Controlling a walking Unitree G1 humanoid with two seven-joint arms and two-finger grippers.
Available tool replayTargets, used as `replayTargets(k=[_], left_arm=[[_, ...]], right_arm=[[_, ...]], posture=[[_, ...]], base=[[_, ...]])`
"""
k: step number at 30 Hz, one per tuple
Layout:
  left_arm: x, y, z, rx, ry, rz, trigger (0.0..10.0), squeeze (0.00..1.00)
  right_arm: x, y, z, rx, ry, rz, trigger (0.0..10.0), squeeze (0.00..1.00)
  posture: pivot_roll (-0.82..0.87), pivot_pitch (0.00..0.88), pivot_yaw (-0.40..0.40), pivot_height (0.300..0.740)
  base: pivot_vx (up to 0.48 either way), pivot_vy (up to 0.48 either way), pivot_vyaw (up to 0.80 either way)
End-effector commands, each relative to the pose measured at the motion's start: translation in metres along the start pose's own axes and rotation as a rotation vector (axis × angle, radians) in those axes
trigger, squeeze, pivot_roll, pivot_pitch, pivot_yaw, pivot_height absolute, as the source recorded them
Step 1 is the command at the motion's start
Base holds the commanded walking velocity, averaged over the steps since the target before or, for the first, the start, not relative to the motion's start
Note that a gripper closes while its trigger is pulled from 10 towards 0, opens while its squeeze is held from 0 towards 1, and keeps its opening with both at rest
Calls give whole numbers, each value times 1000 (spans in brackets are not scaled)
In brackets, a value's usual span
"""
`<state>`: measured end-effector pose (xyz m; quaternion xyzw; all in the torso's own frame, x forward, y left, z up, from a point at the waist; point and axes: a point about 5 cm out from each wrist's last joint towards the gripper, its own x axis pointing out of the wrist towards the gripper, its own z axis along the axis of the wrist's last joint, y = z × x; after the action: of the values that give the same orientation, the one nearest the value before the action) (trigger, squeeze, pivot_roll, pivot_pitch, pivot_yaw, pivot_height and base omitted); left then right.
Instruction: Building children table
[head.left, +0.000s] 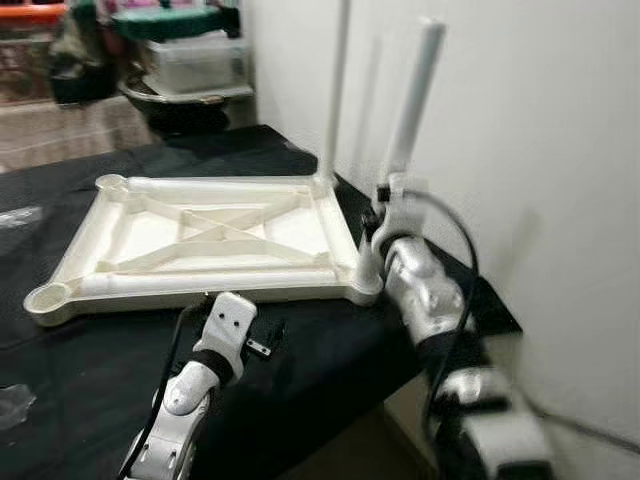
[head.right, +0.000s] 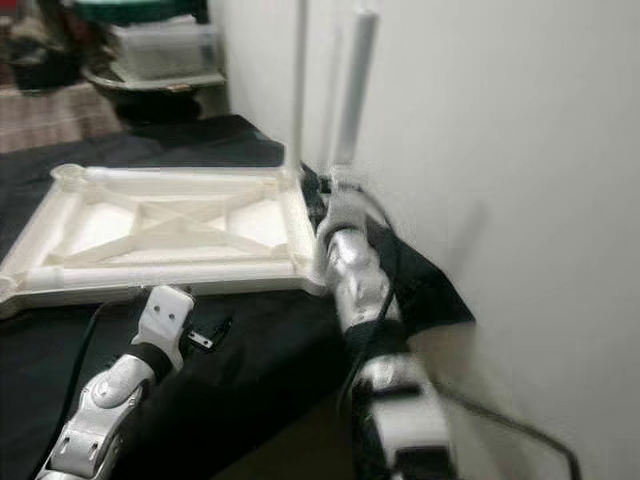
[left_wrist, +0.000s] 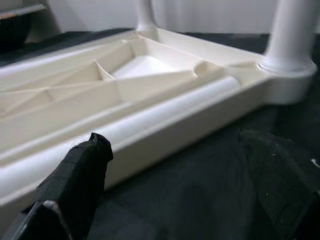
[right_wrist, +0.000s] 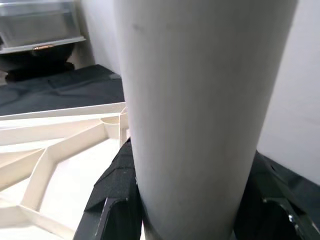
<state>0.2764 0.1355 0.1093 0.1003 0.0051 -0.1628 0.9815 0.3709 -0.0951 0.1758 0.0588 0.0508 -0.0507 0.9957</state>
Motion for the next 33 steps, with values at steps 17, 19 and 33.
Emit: replayTargets(k=[17, 19, 33], left_arm=[[4, -3, 2, 15, -14, -19, 10000, 0], [4, -1, 3, 16, -16, -16, 10000, 0], [1, 0, 2, 21, -10, -19, 10000, 0]], right_arm=[[14, -49, 59, 100, -28, 807, 7412, 0], [13, -53, 63, 97, -29, 845, 7412, 0], [33, -67, 4, 145, 148, -13, 0, 0]], posture=[[93, 0, -79, 740], [93, 0, -79, 740], [105, 0, -76, 740]], base=[[0, 0, 0], [0, 0, 0], [0, 0, 0]])
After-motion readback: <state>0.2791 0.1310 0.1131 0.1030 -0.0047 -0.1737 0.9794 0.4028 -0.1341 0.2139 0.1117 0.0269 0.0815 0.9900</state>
